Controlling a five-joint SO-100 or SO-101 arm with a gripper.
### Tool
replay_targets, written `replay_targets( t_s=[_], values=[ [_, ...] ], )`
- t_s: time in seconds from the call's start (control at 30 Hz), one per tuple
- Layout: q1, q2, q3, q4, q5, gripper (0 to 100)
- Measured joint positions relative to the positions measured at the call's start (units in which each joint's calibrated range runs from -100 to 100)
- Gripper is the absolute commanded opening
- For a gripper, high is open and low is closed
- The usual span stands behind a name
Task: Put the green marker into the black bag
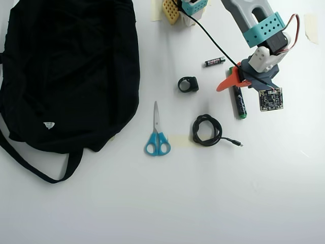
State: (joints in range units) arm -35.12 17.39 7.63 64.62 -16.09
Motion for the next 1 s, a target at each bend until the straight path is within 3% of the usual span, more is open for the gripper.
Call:
replay_targets(
  t_s=[0.37, 1.0],
  values=[
    [-2.28, 0.0, -0.08, 0.0, -3.76, 40],
    [-2.28, 5.81, -0.94, -3.09, -4.25, 40]
  ],
)
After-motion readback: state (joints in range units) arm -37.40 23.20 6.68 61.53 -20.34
